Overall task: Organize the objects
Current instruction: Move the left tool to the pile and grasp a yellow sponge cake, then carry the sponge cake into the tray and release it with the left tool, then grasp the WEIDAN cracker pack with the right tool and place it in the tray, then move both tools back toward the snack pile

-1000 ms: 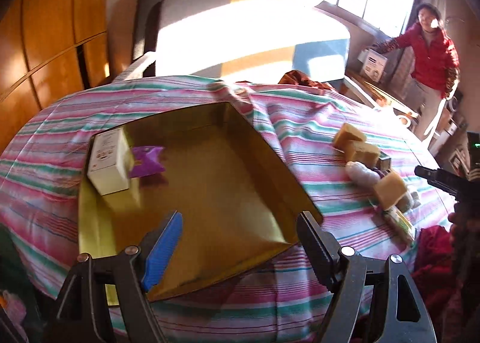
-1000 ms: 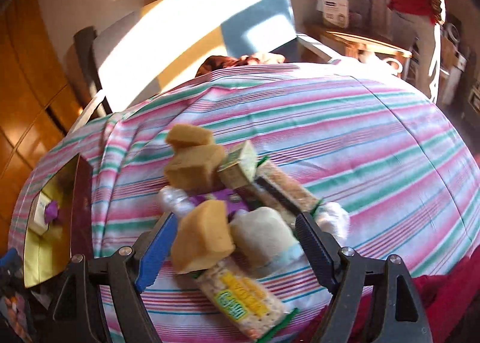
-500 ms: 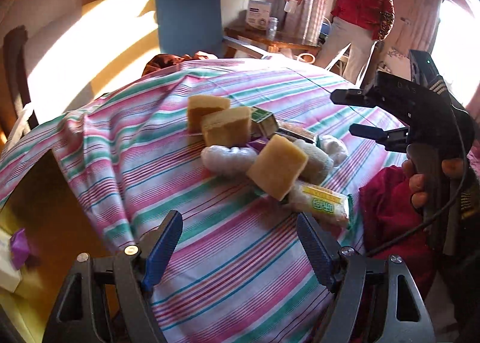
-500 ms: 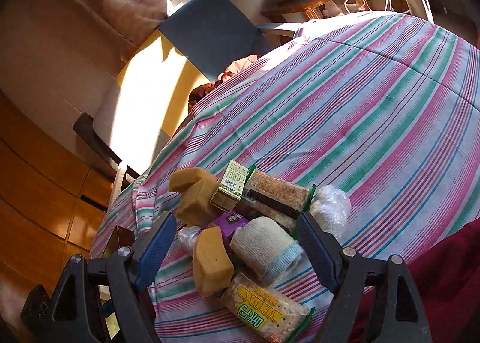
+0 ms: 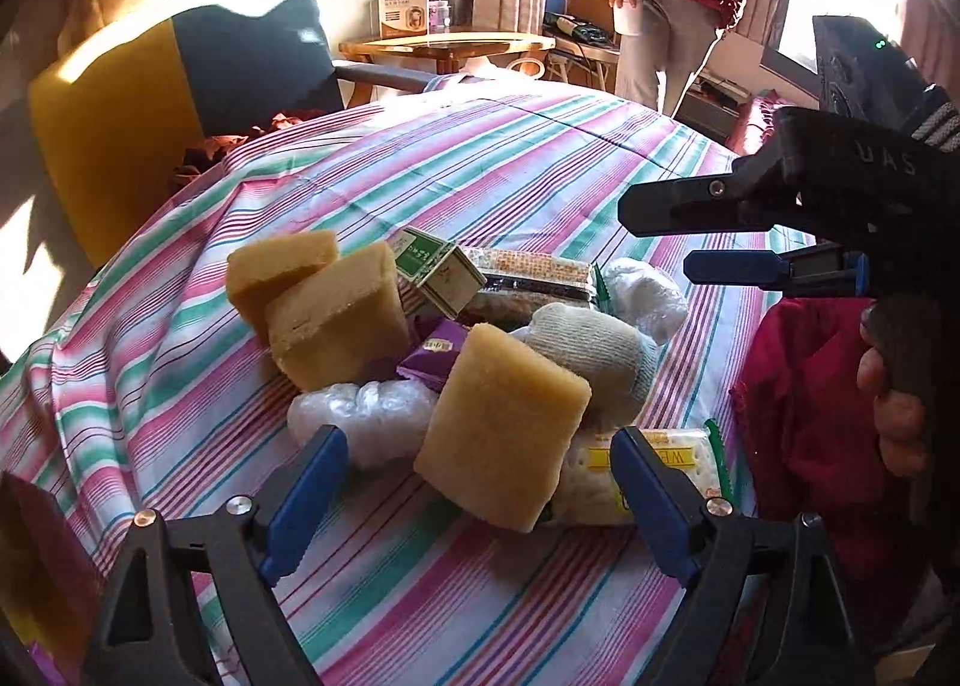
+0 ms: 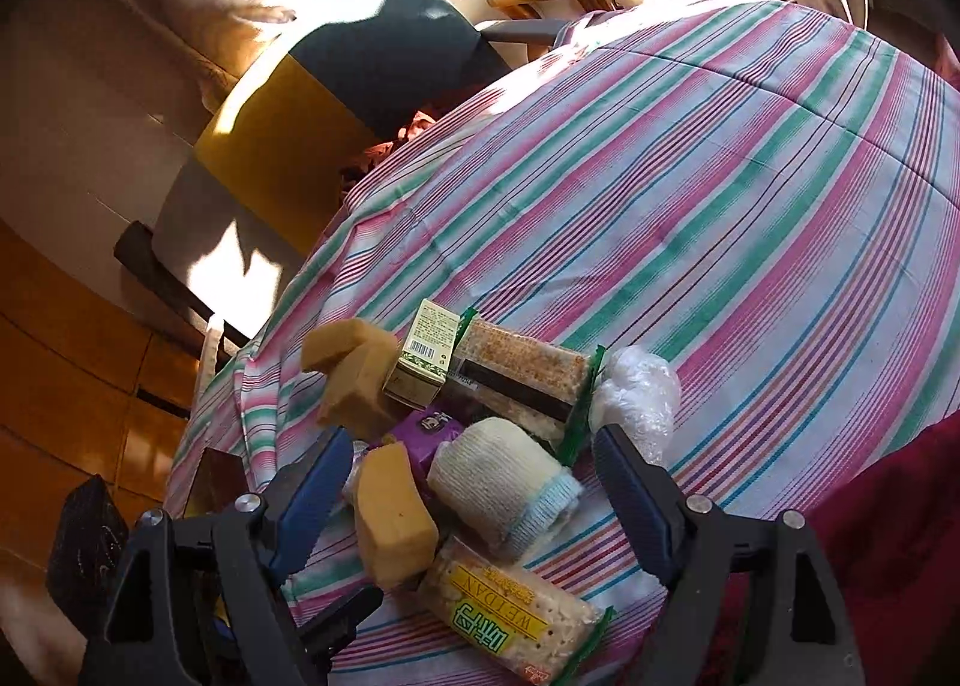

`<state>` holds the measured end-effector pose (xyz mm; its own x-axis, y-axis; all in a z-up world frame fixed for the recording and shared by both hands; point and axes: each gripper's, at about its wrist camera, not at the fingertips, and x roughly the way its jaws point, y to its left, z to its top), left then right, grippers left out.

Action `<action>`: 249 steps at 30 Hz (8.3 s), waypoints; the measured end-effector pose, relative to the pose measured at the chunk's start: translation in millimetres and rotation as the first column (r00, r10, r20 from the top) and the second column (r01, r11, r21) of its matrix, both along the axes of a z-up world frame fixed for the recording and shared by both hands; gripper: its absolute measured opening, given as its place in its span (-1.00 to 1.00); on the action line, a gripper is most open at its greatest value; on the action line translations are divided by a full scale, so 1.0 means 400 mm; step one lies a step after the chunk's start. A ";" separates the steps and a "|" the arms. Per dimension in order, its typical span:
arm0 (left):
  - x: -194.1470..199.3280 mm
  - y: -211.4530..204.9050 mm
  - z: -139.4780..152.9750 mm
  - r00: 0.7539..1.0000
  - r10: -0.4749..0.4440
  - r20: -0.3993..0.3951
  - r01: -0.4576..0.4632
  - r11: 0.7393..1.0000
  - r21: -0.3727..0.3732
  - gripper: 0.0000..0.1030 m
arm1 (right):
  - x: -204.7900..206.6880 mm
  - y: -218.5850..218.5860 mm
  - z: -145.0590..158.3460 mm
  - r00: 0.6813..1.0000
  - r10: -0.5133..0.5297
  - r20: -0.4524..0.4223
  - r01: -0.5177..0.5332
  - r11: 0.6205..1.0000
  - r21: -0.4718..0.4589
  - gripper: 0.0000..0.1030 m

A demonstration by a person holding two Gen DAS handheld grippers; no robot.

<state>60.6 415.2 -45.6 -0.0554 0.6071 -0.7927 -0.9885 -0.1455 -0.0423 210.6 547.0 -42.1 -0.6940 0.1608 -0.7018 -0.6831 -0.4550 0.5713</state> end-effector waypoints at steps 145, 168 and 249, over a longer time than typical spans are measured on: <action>-0.251 -0.961 0.070 0.416 0.909 0.013 -0.905 0.412 0.103 0.54 | -0.342 -0.400 0.031 0.753 0.532 0.387 -0.633 0.747 0.204 -0.03; -0.243 -1.141 0.046 0.267 0.962 0.059 -0.961 0.262 0.083 0.54 | -0.719 -0.865 0.037 0.484 0.818 0.310 -0.874 0.468 0.129 -0.03; -0.086 -0.400 0.093 0.827 0.562 0.001 -0.562 0.826 0.047 0.78 | -0.114 0.080 -0.019 0.981 -0.085 0.174 0.065 0.991 0.117 0.33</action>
